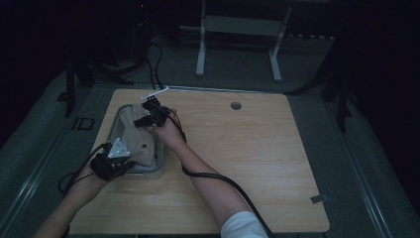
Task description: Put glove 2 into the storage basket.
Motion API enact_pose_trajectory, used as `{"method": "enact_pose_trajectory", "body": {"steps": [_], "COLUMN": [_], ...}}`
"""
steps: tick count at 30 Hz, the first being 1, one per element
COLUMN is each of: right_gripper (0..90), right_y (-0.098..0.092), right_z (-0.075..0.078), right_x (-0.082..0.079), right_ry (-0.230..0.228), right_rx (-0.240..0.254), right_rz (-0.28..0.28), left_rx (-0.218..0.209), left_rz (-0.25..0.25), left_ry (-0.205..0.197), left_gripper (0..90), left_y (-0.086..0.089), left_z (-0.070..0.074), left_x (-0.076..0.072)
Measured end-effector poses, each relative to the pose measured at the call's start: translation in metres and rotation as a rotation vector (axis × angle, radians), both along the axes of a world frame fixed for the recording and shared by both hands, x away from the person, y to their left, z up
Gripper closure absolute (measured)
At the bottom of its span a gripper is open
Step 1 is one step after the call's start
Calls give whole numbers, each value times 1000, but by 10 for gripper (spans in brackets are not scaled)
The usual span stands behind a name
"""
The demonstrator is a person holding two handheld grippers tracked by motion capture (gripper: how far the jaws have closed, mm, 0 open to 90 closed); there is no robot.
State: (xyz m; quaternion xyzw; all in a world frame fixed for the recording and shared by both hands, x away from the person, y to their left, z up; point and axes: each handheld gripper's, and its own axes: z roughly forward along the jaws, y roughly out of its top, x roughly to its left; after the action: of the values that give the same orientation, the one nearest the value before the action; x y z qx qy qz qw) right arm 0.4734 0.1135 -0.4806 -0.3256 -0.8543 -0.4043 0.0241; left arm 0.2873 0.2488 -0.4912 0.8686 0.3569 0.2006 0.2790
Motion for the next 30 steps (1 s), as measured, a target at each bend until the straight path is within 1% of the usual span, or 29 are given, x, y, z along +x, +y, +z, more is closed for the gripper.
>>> {"method": "enact_pose_trajectory", "body": {"steps": [1, 4, 6, 7, 10, 12, 14, 15, 16, 17, 19, 20, 21, 22, 23, 24, 25, 26, 27, 29, 30], "right_gripper": [643, 637, 615, 591, 506, 465, 393, 379, 349, 302, 273, 244, 214, 210, 211, 207, 205, 207, 201, 194, 194], "right_y": [1, 1, 1, 1, -3, -9, -13, -16, -18, -20, -24, -27, -29, -32, -34, -37, -39, -40, -42, -45, -47], "right_z": [-5, -8, -9, -9, -5, -1, 4, 6, 7, 9, 11, 13, 14, 16, 17, 18, 19, 19, 19, 18, 18], "right_x": [1, 1, 3, 3, 3, 4, 4, 4, 3, 2, -1, -3, -5, -6, -8, -10, -13, -15, -18, -21, -23], "right_ry": [1, 10, 23, 27, 8, 0, -18, -28, -31, -33, -40, -36, -38, -41, -38, -34, -45, -53, -58, -77, -80], "right_rx": [-15, -12, -10, -10, -22, -23, -31, -42, -41, -39, -36, -26, -24, -16, -1, 12, 14, 13, 9, -2, 4], "right_rz": [-2, -3, -7, -10, -7, -14, -16, -22, -18, -9, -4, 11, 23, 31, 31, 38, 44, 47, 59, 70, 74], "left_rx": [0, 11, 9, 6, 2, -5, -8, -7, -11, -26, -43, -56, -72, -79, -71, -73, -82, -86, -93, -126, -151], "left_rz": [-1, -4, -3, -2, -2, 2, 4, 2, 4, 5, -7, -10, -19, -25, -23, -6, 7, 24, 40, 67, 71], "left_ry": [2, 10, 23, 28, 34, 39, 43, 45, 49, 57, 58, 51, 57, 57, 53, 49, 51, 37, 27, 24, 31], "left_gripper": [801, 801, 800, 800, 798, 798, 797, 796, 791, 778, 738, 701, 666, 639, 602, 566, 494, 461, 406, 327, 261], "left_y": [0, -1, -1, -2, -2, -2, -2, -2, -2, -1, 0, 0, 1, 0, -1, -2, -3, -4, -5, -4, -4], "left_z": [0, 0, -1, -1, -1, -2, -2, -2, -1, 0, 4, 5, 8, 10, 12, 14, 15, 18, 19, 22, 23], "left_x": [0, 2, 4, 5, 6, 6, 7, 7, 7, 8, 7, 7, 6, 5, 3, 2, 1, -1, -2, -2, -2]}}
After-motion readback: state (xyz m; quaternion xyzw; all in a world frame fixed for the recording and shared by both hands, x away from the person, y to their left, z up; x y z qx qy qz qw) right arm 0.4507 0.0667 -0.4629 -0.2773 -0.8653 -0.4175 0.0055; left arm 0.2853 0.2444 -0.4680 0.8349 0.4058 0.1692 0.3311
